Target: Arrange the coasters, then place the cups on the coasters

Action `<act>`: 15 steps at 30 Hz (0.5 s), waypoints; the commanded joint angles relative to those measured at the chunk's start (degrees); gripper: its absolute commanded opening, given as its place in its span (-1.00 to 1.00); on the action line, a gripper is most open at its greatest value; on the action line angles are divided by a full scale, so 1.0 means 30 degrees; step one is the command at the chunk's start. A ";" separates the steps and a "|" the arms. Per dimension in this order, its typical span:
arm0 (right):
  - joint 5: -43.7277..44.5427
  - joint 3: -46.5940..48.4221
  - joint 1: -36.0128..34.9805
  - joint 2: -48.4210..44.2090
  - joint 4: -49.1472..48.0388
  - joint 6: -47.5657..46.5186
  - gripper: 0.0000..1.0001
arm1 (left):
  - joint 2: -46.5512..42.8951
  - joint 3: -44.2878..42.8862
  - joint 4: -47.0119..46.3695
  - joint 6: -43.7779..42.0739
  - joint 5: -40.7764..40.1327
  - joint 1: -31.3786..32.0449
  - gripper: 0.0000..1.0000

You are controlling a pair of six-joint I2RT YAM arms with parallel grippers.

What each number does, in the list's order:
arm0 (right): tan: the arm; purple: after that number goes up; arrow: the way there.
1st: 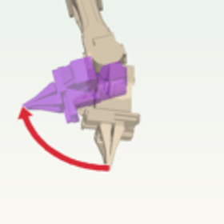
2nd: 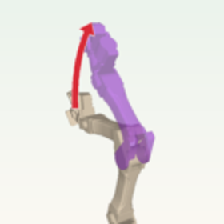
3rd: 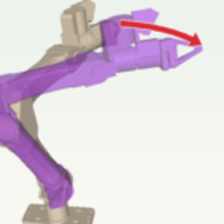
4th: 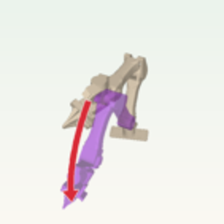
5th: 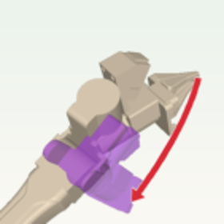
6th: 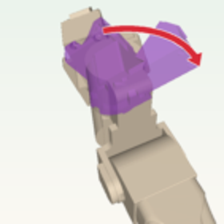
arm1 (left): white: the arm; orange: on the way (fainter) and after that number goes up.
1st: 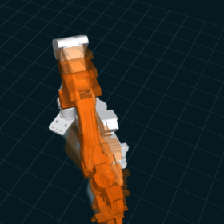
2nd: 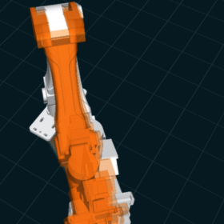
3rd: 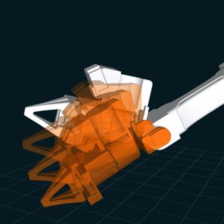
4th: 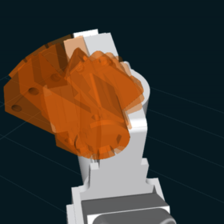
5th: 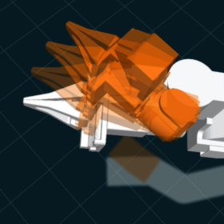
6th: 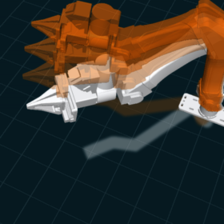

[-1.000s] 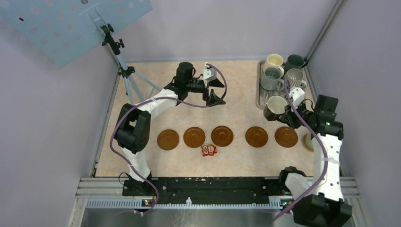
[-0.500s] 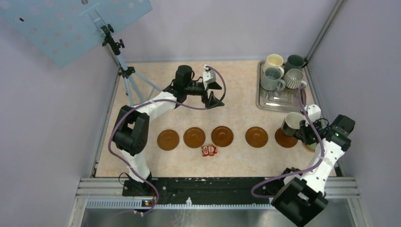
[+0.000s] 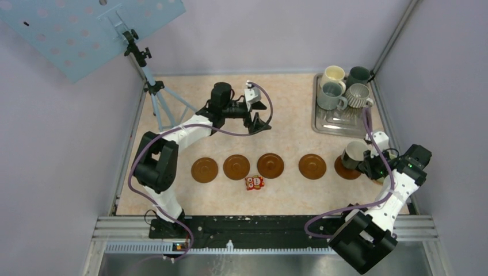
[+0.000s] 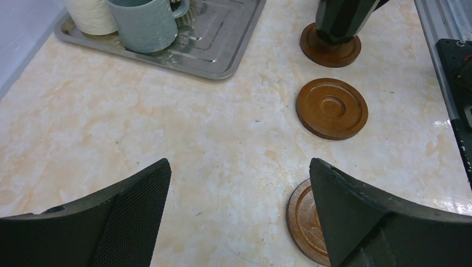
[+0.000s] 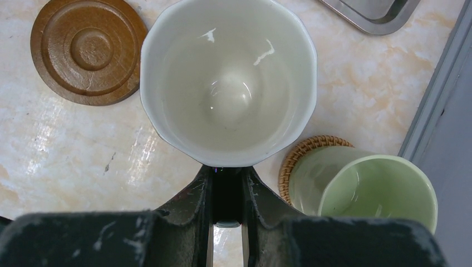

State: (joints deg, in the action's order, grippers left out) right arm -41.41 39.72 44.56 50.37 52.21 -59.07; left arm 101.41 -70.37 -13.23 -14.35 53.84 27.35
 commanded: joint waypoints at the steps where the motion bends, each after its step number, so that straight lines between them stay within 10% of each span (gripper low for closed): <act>1: -0.1186 0.0129 0.0119 -0.0252 -0.0580 -0.0903 -1.00 | -0.1261 0.0482 -0.1139 0.0577 -0.0634 -0.0116 0.97; 15: -0.0101 0.0461 0.0119 0.0356 0.0372 -0.2175 -1.00 | -0.2015 0.2956 -0.4125 0.2364 -0.0157 -0.0848 0.97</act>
State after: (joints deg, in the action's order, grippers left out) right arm -38.48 39.72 44.56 51.51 55.79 -63.79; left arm 98.50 -62.46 -21.32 -8.86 52.42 25.71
